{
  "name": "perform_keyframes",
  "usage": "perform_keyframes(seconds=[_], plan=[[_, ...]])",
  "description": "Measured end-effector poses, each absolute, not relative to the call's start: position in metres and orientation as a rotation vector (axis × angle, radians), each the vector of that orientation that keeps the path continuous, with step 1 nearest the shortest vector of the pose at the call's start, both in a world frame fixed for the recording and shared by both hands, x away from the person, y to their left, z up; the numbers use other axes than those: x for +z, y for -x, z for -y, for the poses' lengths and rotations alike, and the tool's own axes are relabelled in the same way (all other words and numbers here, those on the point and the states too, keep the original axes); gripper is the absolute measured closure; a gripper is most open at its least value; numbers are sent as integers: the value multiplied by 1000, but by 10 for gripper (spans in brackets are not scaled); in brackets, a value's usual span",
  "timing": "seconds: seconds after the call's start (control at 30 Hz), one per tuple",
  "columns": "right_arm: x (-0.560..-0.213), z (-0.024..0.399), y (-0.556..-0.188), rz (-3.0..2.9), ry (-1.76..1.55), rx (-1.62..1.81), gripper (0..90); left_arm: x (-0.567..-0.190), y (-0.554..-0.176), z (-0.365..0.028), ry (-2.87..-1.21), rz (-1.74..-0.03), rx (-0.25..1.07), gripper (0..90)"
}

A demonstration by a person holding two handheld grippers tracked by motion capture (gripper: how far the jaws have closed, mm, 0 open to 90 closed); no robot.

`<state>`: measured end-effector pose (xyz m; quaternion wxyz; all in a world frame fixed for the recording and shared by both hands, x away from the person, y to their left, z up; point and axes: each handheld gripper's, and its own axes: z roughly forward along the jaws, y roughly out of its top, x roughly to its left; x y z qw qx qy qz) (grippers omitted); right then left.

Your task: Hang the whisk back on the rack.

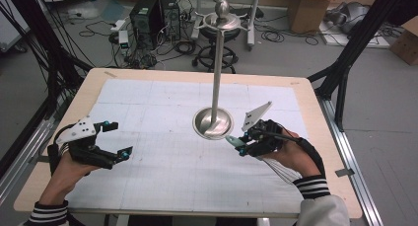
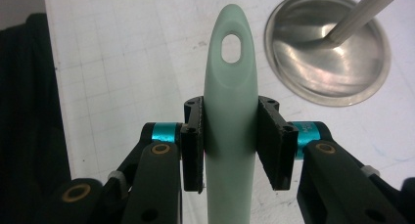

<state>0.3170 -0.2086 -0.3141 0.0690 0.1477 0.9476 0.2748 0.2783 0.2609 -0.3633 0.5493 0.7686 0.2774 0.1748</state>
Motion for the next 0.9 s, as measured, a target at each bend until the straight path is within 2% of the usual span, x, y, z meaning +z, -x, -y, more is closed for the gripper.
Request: perform_keyframes(seconds=[0.9], plan=[[-264,244,-319,-2698,-467,1089,663,-365,-279,-260,-1828,-658,414,17]])
